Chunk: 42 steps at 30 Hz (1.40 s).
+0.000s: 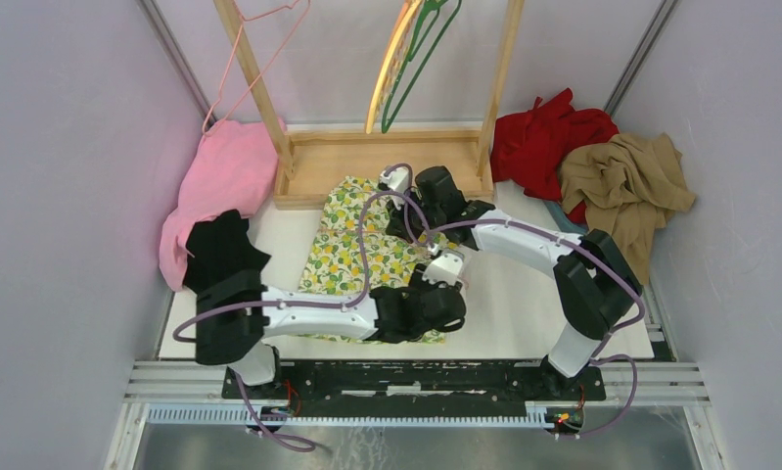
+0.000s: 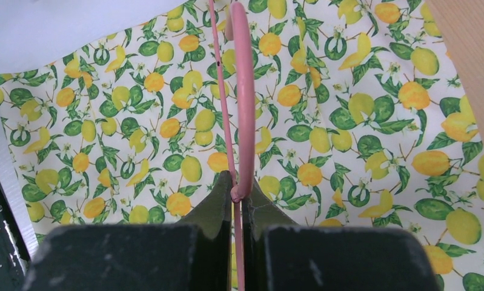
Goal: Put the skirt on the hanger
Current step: Hang the skirt on the hanger.
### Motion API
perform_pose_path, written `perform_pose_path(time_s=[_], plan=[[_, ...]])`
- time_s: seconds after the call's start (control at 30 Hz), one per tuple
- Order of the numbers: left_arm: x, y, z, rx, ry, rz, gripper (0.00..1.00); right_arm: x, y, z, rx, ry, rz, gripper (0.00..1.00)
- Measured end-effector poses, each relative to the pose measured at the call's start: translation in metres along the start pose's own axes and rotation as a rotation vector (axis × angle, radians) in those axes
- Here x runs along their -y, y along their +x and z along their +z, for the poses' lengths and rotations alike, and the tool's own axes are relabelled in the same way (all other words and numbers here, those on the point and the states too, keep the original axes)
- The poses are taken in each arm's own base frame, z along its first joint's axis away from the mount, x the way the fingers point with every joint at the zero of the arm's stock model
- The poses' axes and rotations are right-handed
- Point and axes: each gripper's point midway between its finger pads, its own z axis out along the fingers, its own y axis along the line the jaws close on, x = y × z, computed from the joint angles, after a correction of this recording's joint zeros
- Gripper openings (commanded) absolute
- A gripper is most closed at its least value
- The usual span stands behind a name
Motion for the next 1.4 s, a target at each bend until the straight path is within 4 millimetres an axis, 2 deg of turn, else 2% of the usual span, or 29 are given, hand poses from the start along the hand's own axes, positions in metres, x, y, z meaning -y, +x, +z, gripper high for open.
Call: perform_pose_path(time_s=[0.17,0.47,0.87,1.23,1.3,1.4], plan=[[0.022,-0.008,0.029,0.045,-0.012,0.076,0.59,-0.004,0.003,-0.002,-0.021,-0.021,0.035,0.01],[0.027,-0.015,0.054,0.11,-0.047,0.1,0.58,-0.004,0.007,-0.005,-0.035,-0.044,0.086,0.01],[0.02,-0.005,0.07,0.102,-0.101,0.121,0.56,0.001,0.011,-0.009,-0.042,-0.065,0.145,0.01],[0.004,0.002,0.08,0.086,-0.171,0.144,0.56,0.003,0.012,-0.01,-0.043,-0.073,0.159,0.01],[0.001,0.001,0.082,0.085,-0.178,0.139,0.5,0.003,0.011,-0.01,-0.043,-0.074,0.16,0.01],[-0.001,0.001,0.083,0.084,-0.184,0.129,0.35,0.003,0.012,-0.01,-0.043,-0.075,0.16,0.01]])
